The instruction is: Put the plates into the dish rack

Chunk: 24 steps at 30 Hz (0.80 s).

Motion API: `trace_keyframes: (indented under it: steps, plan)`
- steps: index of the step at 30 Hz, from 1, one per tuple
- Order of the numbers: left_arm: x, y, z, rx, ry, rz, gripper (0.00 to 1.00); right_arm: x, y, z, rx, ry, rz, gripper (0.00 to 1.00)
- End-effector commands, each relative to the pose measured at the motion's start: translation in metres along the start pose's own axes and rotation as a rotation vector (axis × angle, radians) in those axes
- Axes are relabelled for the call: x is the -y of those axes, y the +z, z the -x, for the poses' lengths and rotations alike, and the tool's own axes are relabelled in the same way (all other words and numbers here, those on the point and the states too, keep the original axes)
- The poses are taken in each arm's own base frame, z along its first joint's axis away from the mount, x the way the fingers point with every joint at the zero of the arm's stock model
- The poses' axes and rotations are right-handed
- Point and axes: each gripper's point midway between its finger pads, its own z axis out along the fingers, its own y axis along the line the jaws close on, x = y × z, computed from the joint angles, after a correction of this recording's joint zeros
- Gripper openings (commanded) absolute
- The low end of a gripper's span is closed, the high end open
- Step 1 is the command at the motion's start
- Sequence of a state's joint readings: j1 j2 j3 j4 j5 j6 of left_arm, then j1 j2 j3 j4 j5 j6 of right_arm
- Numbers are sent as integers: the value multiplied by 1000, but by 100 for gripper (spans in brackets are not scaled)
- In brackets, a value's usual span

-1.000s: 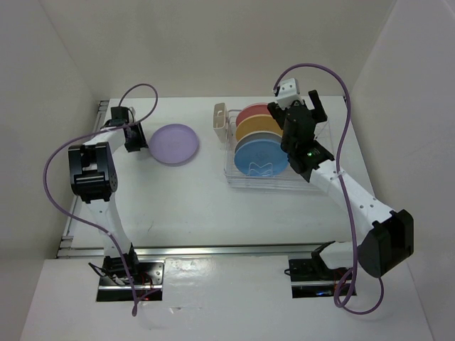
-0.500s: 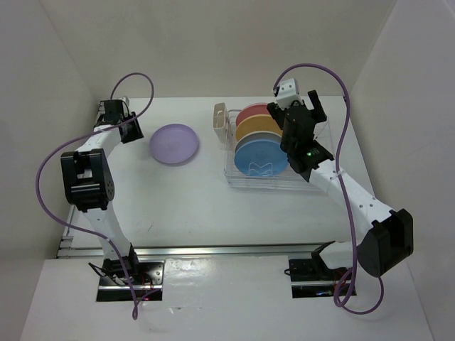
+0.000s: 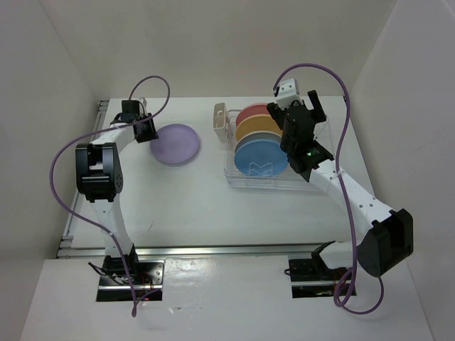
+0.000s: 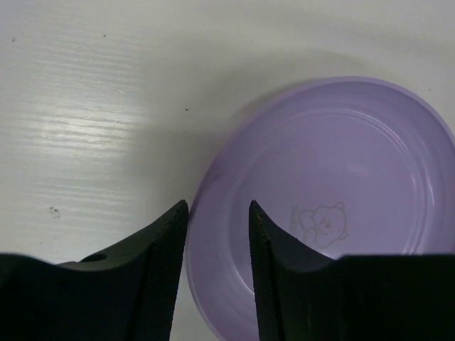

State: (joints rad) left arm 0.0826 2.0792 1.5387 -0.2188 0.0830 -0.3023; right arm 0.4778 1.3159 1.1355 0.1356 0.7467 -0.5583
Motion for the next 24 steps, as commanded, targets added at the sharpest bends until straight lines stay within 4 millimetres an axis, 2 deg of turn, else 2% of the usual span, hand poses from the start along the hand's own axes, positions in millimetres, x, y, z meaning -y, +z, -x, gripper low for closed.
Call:
trace_keyframes:
  steps: [1,2,7,12,13,15,16,18,20,21,22,24]
  plan:
    - [9,8,11,20,-6,-31,47,7,-1,7,14,33,-14,100]
    - [10,7,15,29,-5,-33,47,7,-1,7,14,33,-14,100]
    - [7,18,4,0,-9,-26,47,4,1,5,8,27,-11,100]
    - [-2,26,-20,-56,4,-4,47,6,1,8,14,33,-14,100]
    - [2,26,-21,-58,11,-9,47,3,3,6,8,27,-11,100]
    - [-1,27,-32,-82,18,-4,47,3,3,6,8,27,-11,100]
    - [6,28,-32,-78,26,-22,45,3,3,6,8,27,-11,100]
    - [8,28,-32,-79,35,-31,34,3,3,6,8,27,-11,100]
    - [10,30,-43,-113,38,-30,18,5,3,9,14,33,-14,100]
    - [11,30,-39,-104,39,-32,5,5,3,9,14,33,-14,100]
    - [9,32,-42,-117,48,-29,0,5,3,9,14,33,-14,100]
    - [13,31,-43,-122,59,-54,0,5,3,9,14,33,-14,100]
